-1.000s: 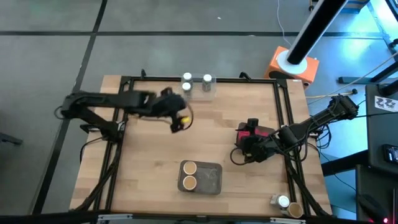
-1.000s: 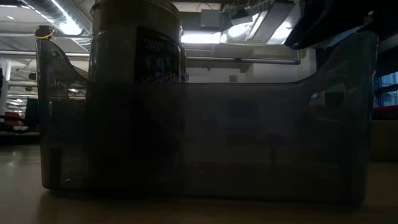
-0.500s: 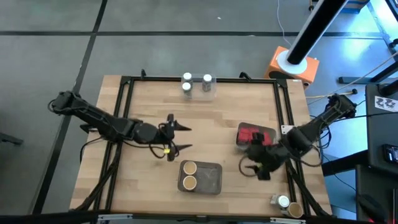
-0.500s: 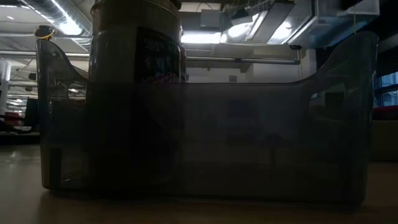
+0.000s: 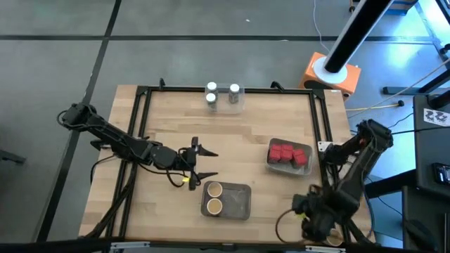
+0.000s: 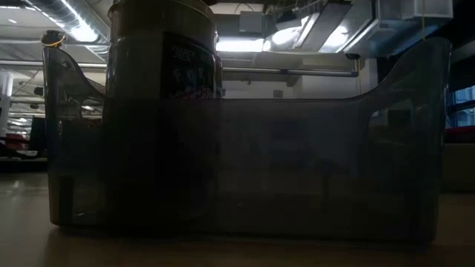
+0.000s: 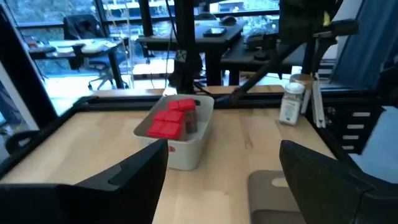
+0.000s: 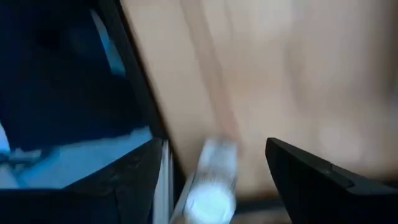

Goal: Sort spices by type
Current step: Put the white seasoning bottle into the transparent bin

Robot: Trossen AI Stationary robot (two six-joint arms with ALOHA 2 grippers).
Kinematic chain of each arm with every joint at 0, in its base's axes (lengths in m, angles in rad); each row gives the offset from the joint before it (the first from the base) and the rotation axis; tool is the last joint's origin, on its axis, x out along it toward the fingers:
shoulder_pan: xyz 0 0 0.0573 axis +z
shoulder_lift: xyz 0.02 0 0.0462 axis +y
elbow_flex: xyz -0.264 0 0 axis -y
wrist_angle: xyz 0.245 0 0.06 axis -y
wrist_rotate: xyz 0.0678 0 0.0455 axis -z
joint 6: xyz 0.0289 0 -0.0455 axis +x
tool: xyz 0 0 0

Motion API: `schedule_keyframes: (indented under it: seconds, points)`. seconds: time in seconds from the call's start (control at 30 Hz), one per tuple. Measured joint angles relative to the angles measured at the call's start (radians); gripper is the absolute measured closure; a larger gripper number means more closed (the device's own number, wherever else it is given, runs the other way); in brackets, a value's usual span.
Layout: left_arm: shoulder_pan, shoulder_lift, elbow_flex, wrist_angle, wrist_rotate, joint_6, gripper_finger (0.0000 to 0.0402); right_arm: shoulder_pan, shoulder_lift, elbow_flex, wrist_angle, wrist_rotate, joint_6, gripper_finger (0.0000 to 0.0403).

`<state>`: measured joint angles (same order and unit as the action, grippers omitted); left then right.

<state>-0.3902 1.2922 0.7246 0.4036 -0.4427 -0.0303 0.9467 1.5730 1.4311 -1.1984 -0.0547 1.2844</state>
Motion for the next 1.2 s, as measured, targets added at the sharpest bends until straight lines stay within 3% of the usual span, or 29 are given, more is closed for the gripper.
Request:
schedule_keyframes:
  seconds: [0.13,0.27,1.2]
  points:
    - [-0.019,0.000,0.000,-0.004,0.000,-0.015,0.0109,0.057,0.053,0.000,-0.035,-0.118,0.134,0.0114]
    - [-0.037,0.000,0.000,-0.002,0.000,-0.015,0.0109,0.087,0.073,0.000,-0.039,-0.150,0.186,0.0114]
    - [-0.027,0.000,0.000,0.000,0.000,0.005,0.0109,0.088,0.082,-0.013,-0.052,-0.193,0.308,0.0113]
